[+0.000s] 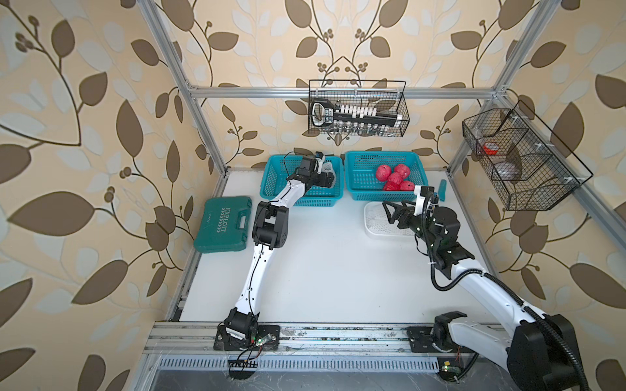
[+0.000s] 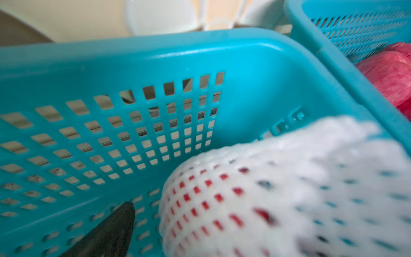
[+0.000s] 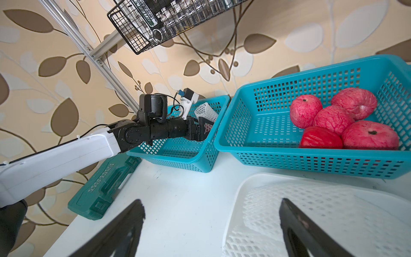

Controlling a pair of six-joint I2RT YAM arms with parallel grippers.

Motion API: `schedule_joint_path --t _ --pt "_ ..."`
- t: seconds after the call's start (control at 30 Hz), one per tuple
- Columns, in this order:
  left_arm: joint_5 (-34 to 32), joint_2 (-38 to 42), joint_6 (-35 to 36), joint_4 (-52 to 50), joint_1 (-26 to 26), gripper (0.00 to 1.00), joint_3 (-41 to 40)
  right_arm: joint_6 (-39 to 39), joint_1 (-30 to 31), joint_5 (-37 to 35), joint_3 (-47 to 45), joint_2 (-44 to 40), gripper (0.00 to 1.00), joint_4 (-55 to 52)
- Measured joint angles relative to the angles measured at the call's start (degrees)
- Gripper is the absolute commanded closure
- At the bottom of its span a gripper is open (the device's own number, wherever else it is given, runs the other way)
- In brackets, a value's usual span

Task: Remove foam nets from apples
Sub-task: Pick up the apple from the basket.

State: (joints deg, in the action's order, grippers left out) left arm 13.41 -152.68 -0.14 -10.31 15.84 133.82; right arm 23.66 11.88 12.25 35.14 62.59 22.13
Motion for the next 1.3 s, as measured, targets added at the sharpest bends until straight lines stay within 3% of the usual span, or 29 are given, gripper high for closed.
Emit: schedule_joint_path --t 0.37,0.5,0.8,1.3 --pt "0.3 -2.8 1.4 1.6 0.0 0.1 2.5 0.2 0.0 -1.8 0.0 0.0 0.05 0.0" --pt "1.0 -3.5 2.7 2.0 0.0 0.21 2.5 0.2 0.0 -2.5 0.0 0.0 0.05 0.0" --pt "1.1 -3.5 4.2 3.2 0.0 0.27 2.2 0.2 0.0 -3.3 0.0 0.0 0.05 -0.1" --pt "1.0 2.9 5.8 10.6 0.0 0.31 -10.7 0.1 0.0 -4.6 0.0 0.0 0.05 -0.1"
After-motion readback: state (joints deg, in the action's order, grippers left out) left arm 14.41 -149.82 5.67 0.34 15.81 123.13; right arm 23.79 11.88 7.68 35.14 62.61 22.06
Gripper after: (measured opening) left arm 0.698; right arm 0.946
